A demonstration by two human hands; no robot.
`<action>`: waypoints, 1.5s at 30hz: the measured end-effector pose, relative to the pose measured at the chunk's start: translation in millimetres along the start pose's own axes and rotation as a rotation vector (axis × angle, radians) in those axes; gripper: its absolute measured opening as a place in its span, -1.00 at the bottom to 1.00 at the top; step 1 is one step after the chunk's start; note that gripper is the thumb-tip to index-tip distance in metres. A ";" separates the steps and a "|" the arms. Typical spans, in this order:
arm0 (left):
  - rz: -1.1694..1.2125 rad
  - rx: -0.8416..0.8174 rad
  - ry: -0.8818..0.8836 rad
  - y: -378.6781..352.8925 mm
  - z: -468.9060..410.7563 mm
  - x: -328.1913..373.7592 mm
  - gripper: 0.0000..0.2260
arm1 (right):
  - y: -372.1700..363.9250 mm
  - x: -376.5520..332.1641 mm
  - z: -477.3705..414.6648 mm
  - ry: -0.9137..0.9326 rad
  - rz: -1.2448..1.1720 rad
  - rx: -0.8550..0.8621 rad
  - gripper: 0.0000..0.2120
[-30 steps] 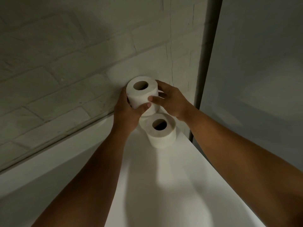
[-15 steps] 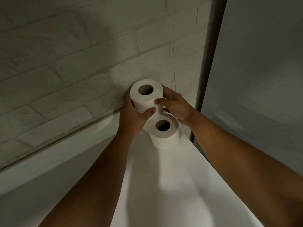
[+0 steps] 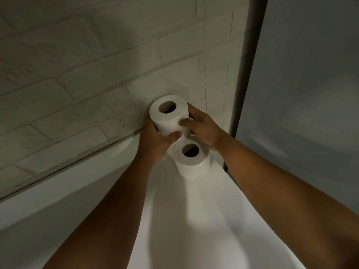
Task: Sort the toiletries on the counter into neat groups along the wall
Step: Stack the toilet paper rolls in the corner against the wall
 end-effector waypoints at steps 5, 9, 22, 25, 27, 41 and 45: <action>-0.014 -0.019 0.006 -2.4 1.9 -0.8 -0.04 | -2.3 -5.8 0.4 -0.035 0.003 -0.002 -0.42; -0.030 -0.035 0.028 -0.7 2.6 0.2 -0.05 | -1.3 -4.3 0.9 -0.056 0.018 0.003 -0.41; -0.055 -0.030 0.014 4.1 9.0 5.7 -0.04 | 2.0 1.1 9.4 -0.049 0.208 0.005 -0.42; -0.079 -0.013 -0.002 5.8 12.9 10.2 -0.06 | -0.4 -0.3 13.5 0.002 0.338 0.063 -0.34; -0.107 -0.009 -0.001 7.1 15.8 12.5 -0.06 | -2.5 -1.6 16.9 0.022 0.401 0.098 -0.30; -0.277 0.118 0.043 58.6 78.0 43.4 -0.18 | -46.6 -61.8 80.3 0.250 0.674 0.250 -0.40; -0.407 0.167 -0.022 91.2 125.3 49.4 -0.35 | -85.4 -66.2 109.7 0.406 0.739 0.130 -0.48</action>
Point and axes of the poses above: each hand's wrist, its own z-axis away from the middle knuckle, its own y-axis out of the back of the hand, x = y × z, the point moved 1 cm from there along -z, towards the middle knuckle, and after that the axes turned 15 degrees about -z, right-handed, at the moved point
